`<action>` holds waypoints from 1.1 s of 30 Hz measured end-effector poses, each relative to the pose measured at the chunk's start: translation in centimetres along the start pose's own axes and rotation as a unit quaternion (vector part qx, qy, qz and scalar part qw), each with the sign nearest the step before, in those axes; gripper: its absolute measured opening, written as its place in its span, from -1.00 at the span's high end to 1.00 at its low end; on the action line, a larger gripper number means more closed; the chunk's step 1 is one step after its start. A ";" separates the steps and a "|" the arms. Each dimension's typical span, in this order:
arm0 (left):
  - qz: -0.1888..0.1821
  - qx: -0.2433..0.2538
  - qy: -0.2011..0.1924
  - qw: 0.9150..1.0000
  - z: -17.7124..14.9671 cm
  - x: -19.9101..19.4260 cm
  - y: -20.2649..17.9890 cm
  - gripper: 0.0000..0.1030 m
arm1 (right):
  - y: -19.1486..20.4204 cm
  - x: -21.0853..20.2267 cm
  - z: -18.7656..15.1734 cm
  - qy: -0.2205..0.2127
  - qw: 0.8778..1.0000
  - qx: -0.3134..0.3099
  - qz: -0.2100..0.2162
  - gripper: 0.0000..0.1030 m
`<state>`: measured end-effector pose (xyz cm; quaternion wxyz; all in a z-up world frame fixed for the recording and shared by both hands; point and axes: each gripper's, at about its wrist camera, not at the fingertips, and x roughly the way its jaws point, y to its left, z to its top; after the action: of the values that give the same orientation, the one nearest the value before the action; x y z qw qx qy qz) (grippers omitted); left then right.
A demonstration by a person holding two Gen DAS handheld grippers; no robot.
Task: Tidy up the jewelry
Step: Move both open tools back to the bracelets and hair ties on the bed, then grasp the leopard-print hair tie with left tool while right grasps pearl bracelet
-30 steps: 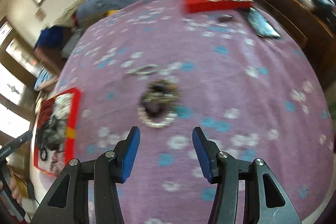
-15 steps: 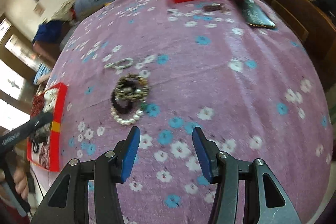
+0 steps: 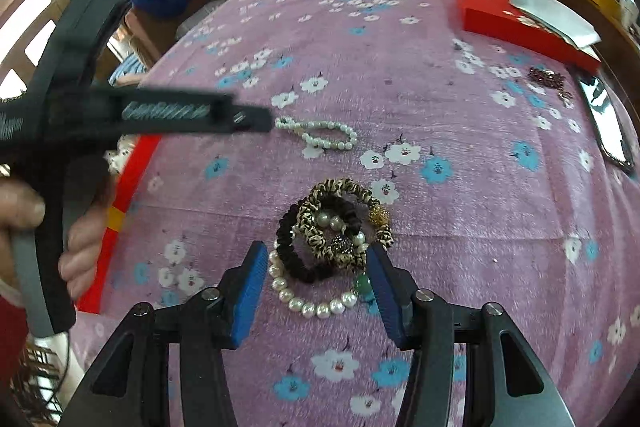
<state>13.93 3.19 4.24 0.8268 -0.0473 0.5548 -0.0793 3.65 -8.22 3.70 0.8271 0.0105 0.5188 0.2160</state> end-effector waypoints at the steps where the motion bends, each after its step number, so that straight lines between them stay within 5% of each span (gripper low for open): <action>1: -0.001 0.009 0.003 1.000 0.4 0.5 -0.4 -0.06 | -0.1 0.2 0.0 0.005 1.000 0.000 0.001 0.58; 2: 0.003 0.018 0.006 1.000 0.7 1.0 -0.7 -0.06 | -0.3 0.5 0.0 0.010 1.000 0.001 0.003 0.84; 4: 0.014 0.034 0.014 0.999 1.1 1.9 -1.4 -0.03 | -1.2 0.4 -0.1 0.016 1.000 0.016 0.006 0.92; 6: 0.015 0.047 0.029 0.998 1.1 2.6 -1.9 0.49 | -2.3 0.0 -0.2 0.017 0.999 0.032 0.006 0.96; 7: 0.020 0.049 0.041 0.998 1.0 2.8 -2.0 0.95 | -3.2 -0.4 -0.4 0.016 0.999 0.046 0.001 0.97; 8: 0.021 0.046 0.046 0.998 0.8 2.9 -2.0 1.00 | -3.6 -0.7 -0.5 0.016 0.998 0.053 -0.006 0.97; 14: 0.010 0.007 0.049 0.999 -1.7 1.4 -0.7 1.00 | -7.7 -2.1 -2.0 0.022 0.994 0.105 -0.037 0.96; 17: -0.039 -0.013 0.043 0.998 -3.1 0.0 -0.4 1.00 | -8.4 -2.7 -2.2 0.017 0.992 0.128 0.001 0.89; 20: -0.099 -0.042 0.039 0.993 -3.8 -0.5 -0.6 1.00 | -8.0 -2.7 -2.2 0.008 0.991 0.135 -0.002 0.42; 22: -0.127 -0.043 0.047 0.990 -3.8 0.0 -1.4 0.97 | -7.8 -2.7 -2.3 0.005 0.989 0.146 0.004 0.41; 24: -0.139 -0.035 0.045 0.989 -3.8 0.6 -2.8 0.84 | -7.4 -2.4 -2.4 0.008 0.989 0.148 0.007 0.41; 26: -0.140 -0.024 0.039 0.989 -3.7 1.0 -3.9 0.42 | -7.1 -2.4 -2.7 0.012 0.990 0.144 0.003 0.41; 27: -0.140 -0.023 0.035 0.989 -3.7 1.4 -4.4 0.39 | -6.9 -2.4 -2.9 0.014 0.990 0.141 0.001 0.41; 29: -0.138 -0.022 0.038 0.989 -3.6 1.7 -4.9 0.51 | -6.9 -2.3 -3.2 0.017 0.990 0.141 0.000 0.41; 31: -0.140 -0.023 0.051 0.989 -3.5 2.0 -5.1 0.93 | -6.9 -2.4 -3.6 0.017 0.989 0.144 0.000 0.41; 33: -0.139 -0.036 0.040 0.989 -3.4 1.4 -4.6 0.93 | -6.9 -2.6 -3.8 0.017 0.989 0.145 0.001 0.41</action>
<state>10.91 -1.53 2.47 0.7827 -0.1500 0.5781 -0.1750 1.81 -16.19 2.47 0.8076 0.1276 0.5587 0.1395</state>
